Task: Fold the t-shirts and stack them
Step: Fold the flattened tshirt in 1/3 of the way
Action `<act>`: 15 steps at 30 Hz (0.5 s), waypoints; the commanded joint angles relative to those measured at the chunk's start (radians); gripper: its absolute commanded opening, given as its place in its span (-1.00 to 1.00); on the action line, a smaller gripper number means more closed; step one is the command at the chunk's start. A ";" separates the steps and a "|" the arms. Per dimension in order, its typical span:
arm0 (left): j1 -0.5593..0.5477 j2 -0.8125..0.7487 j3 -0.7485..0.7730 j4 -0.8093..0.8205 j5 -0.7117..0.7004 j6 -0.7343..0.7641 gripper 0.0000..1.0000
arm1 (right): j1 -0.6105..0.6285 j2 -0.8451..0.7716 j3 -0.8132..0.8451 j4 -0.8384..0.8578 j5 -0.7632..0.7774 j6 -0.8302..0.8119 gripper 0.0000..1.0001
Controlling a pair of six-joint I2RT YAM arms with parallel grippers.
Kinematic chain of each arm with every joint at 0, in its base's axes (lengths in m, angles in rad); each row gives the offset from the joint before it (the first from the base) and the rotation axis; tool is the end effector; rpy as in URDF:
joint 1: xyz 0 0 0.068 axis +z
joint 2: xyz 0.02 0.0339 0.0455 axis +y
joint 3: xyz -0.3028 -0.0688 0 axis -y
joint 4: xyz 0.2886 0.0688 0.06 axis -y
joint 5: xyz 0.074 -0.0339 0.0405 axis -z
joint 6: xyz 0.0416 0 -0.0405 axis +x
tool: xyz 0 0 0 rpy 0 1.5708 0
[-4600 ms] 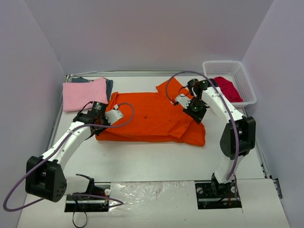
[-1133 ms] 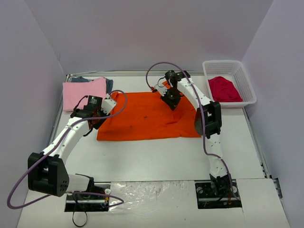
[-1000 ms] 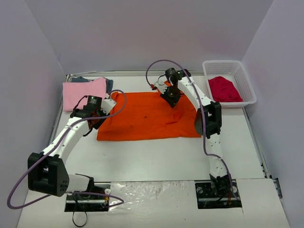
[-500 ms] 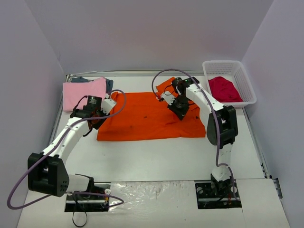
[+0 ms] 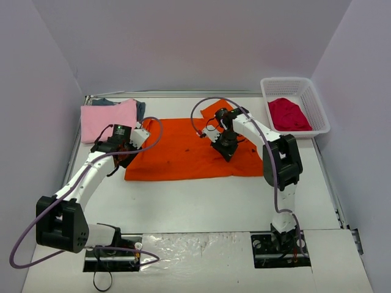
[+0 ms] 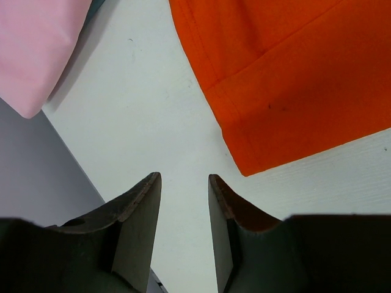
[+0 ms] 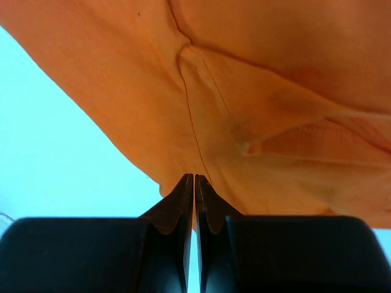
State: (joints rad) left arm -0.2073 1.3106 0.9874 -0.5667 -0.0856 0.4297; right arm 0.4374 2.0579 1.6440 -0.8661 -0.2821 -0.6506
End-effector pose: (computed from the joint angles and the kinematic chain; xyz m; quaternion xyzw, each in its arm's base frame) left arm 0.3016 -0.0598 0.2816 0.2813 0.8989 0.0771 0.3271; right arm 0.4324 0.2150 0.2108 -0.5244 0.8277 0.1230 0.1574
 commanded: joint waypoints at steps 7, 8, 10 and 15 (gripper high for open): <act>0.008 -0.033 -0.009 0.014 0.000 -0.019 -0.28 | 0.020 0.094 0.054 -0.013 -0.011 0.022 -0.98; 0.008 -0.033 -0.010 0.016 0.000 -0.019 -0.28 | 0.021 0.100 0.060 -0.013 -0.011 0.022 -0.98; 0.009 -0.033 -0.013 0.016 0.000 -0.019 -0.29 | 0.021 0.123 0.092 -0.011 0.004 0.022 -0.98; 0.011 -0.031 -0.010 0.013 0.000 -0.022 -0.28 | 0.021 0.191 0.210 -0.019 0.034 0.026 -0.99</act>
State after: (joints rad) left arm -0.2070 1.3102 0.9718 -0.5594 -0.0826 0.4294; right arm 0.4553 2.2292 1.7821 -0.8478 -0.2741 -0.6315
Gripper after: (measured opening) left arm 0.357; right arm 0.007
